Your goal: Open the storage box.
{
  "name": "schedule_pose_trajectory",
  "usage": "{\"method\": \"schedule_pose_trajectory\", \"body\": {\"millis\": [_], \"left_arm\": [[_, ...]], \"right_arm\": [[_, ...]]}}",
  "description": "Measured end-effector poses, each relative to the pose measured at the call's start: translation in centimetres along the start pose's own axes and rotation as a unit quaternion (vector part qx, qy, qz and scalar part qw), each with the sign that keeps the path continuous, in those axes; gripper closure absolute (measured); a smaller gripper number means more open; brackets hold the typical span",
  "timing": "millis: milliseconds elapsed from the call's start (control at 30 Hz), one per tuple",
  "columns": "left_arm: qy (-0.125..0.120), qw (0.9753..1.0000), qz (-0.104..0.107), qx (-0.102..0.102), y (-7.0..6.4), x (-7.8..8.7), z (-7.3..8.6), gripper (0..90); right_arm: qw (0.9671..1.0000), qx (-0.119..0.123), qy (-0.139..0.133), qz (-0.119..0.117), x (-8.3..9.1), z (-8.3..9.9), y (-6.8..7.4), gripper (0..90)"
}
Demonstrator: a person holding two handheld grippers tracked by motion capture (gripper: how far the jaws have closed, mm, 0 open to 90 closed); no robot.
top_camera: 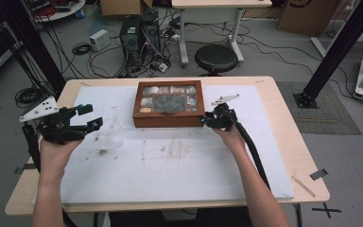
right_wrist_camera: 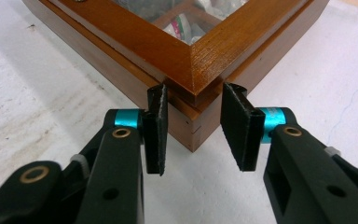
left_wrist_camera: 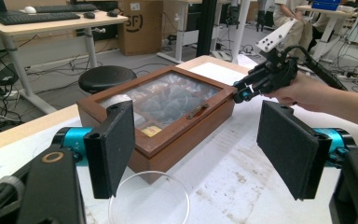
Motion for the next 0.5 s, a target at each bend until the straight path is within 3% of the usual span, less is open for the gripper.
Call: {"method": "schedule_pose_trajectory", "body": {"millis": [333,500], "left_arm": [[0.000,1.0000,0.000,0.000,0.0,0.0,0.0,27.8],[0.002,1.0000,0.000,0.000,0.0,0.0,0.0,27.8]], "right_arm": [[0.9997,0.007,-0.023,0.003,0.3,-0.6,0.1,64.8],[0.9989,0.017,-0.038,0.020,0.6,-1.3,0.1,63.6]]}}
Point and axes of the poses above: each handheld gripper's, and its own axes: x roughly backward along the jaws, z roughly out of its underside, y roughly to its left, the point moved 9 cm from there along -x, roughly forward along the jaws, and after that the axes turned 1 degree about x, right-handed, at the moved point
